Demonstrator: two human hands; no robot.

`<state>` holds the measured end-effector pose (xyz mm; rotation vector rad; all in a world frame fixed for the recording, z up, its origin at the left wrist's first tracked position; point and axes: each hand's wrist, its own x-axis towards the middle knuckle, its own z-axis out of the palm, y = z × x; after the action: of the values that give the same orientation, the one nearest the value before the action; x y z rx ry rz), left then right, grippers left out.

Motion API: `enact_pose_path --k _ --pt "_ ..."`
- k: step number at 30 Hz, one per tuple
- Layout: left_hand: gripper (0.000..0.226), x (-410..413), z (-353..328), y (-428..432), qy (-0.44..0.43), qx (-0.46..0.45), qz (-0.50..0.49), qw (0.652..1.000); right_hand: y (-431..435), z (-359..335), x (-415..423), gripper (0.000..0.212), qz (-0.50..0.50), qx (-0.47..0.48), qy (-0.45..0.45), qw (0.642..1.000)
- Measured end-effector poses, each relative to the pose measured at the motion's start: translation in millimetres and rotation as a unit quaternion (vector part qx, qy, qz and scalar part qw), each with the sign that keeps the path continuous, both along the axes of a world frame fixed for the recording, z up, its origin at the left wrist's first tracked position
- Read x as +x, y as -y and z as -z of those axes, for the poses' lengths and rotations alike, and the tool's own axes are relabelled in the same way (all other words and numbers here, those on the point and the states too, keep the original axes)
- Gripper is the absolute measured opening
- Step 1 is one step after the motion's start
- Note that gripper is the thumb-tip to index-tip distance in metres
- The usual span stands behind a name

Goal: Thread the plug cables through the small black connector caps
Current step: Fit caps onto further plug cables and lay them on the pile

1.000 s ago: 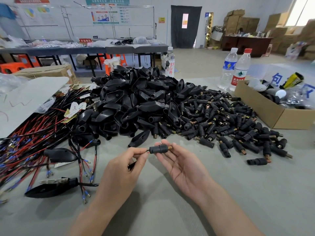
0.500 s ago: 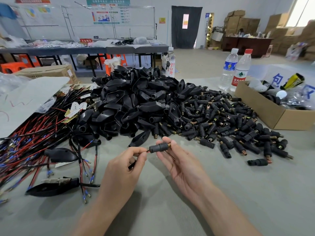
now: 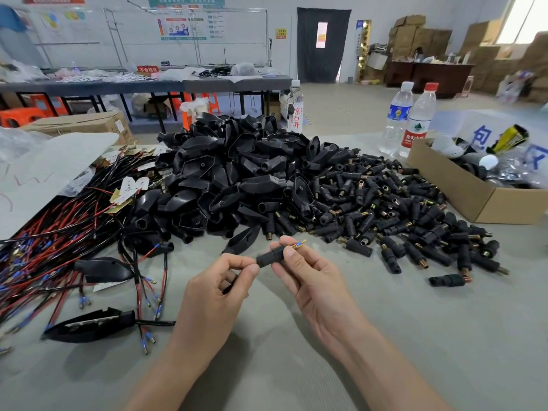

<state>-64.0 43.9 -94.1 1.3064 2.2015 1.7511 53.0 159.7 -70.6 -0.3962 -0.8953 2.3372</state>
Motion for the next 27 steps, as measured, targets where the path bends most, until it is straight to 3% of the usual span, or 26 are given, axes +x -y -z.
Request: enact_pose_path --k 16,18,21,27 --pt "0.022 -5.0 0.7 1.0 -0.011 -0.017 0.026 0.999 -2.3 -5.3 4.4 0.03 -0.006 -0.005 0.035 0.999" --pt "0.028 -3.9 1.1 0.9 -0.047 -0.044 0.036 0.997 -1.2 -4.2 4.2 0.03 -0.021 0.011 0.049 0.999" --pt "0.024 -1.0 -0.3 2.8 -0.112 -0.084 0.035 0.99 0.5 -1.8 2.4 0.029 -0.029 0.062 0.078 0.995" --pt "0.011 -1.8 -4.1 7.6 -0.119 -0.114 0.016 0.986 -8.9 1.0 4.8 0.027 0.019 0.107 0.1 0.989"
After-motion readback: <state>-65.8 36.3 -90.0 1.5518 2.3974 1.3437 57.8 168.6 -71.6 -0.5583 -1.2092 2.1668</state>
